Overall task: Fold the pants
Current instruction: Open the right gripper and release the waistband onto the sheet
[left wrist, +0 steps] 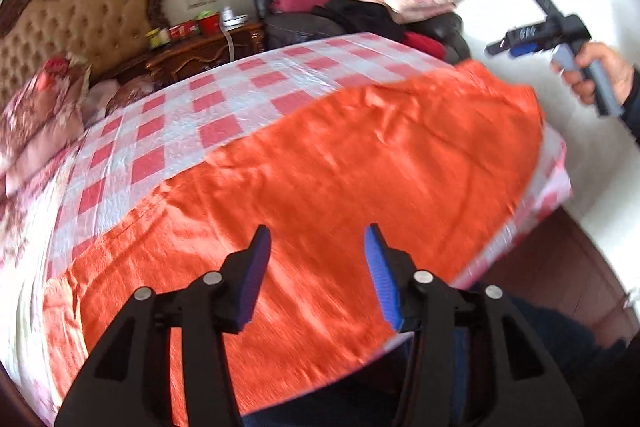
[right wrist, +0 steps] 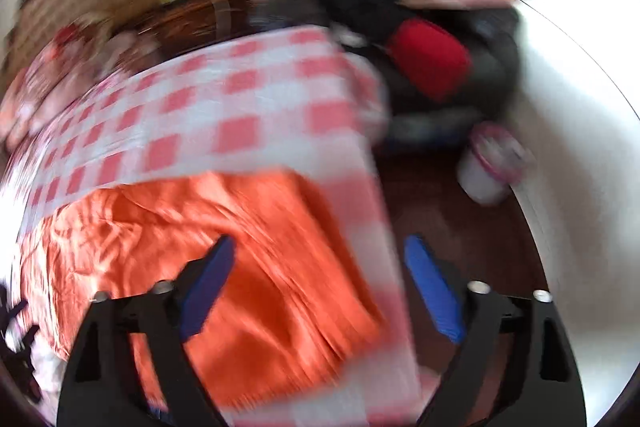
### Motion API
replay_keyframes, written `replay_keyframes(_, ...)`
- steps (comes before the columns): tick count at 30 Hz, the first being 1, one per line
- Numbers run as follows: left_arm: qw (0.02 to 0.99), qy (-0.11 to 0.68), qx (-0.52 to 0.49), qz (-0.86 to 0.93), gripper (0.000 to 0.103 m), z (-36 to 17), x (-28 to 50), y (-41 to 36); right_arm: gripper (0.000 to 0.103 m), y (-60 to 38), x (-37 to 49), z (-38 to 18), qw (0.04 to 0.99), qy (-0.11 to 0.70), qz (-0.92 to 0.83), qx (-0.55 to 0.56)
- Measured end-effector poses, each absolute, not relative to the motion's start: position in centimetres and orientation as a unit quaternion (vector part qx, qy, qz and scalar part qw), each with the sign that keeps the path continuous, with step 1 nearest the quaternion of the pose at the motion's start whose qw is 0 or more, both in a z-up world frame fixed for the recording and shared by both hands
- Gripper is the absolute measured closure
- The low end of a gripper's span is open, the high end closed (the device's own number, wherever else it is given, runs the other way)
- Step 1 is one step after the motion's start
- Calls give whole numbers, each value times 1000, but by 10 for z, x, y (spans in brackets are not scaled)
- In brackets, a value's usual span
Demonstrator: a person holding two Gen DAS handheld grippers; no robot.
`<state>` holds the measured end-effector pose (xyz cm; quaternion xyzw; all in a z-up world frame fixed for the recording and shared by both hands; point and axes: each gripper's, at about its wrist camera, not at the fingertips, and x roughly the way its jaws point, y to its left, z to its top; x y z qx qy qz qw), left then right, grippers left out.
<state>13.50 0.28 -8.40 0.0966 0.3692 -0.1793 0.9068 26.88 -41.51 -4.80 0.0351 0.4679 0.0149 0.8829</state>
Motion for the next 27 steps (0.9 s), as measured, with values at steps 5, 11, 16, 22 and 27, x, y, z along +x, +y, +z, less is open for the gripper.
replay_keyframes(5,910,385,57,-141,53,-79,163,36,16,-394,343,-97,845,530,73,7)
replay_keyframes(11,908,413,-36,-62,54,-92,172,105,48,-373,334,-113,853,518,25,-60)
replay_keyframes(16,903,421,-87,-26,54,-101,152,147,52,-381,318,-111,861,503,-39,-61)
replay_keyframes(22,898,400,-162,84,54,-103,108,242,52,-395,312,-112,856,492,-122,-101)
replay_keyframes(27,886,375,-234,140,56,-106,68,313,47,-409,318,-115,839,495,-185,-130)
